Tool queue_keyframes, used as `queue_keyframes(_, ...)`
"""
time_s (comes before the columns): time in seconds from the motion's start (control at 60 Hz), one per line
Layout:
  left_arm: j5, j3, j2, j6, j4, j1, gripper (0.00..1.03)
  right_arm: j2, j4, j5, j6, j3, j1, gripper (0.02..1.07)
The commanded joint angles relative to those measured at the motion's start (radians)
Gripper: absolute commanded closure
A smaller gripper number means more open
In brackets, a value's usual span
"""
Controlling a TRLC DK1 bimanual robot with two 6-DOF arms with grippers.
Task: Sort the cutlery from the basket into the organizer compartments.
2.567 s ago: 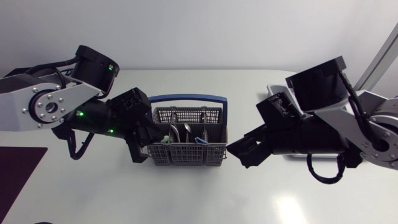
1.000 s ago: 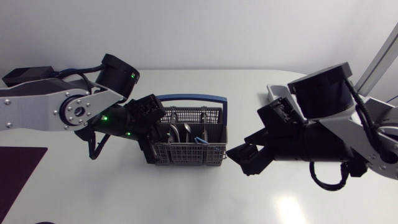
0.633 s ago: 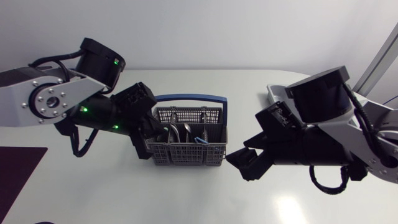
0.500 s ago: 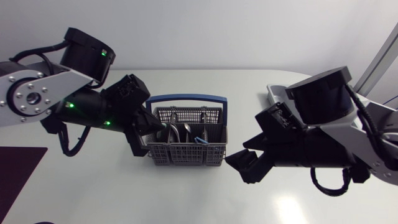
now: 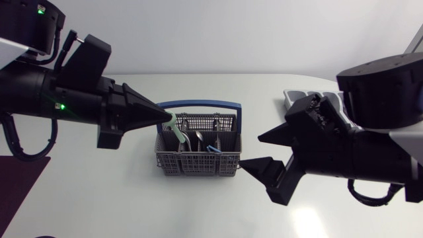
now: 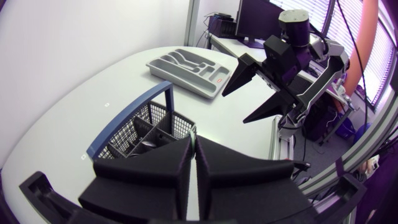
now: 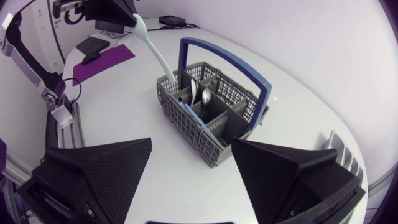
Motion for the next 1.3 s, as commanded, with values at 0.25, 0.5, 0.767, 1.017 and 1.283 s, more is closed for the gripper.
queue_keyframes(0.25, 0.180, 0.078, 0.087, -0.091, -0.003, -0.102, 1.00, -0.127, -0.061, -0.133, -0.145, -0.007, 0.015, 0.12)
queue_keyframes(0.5, 0.309, 0.128, 0.228, -0.123, -0.002, -0.173, 1.00, -0.142, -0.003, -0.245, -0.164, -0.063, -0.012, 0.22)
queue_keyframes(0.767, 0.376, 0.222, 0.344, -0.133, -0.012, -0.191, 1.00, -0.095, 0.058, -0.323, -0.176, -0.075, -0.064, 0.33)
queue_keyframes(1.017, 0.393, 0.248, 0.377, -0.145, -0.012, -0.208, 1.00, -0.052, 0.114, -0.368, -0.198, -0.083, -0.126, 0.39)
queue_keyframes(1.283, 0.396, 0.253, 0.394, -0.148, -0.012, -0.208, 1.00, -0.007, 0.164, -0.381, -0.216, -0.093, -0.117, 0.57)
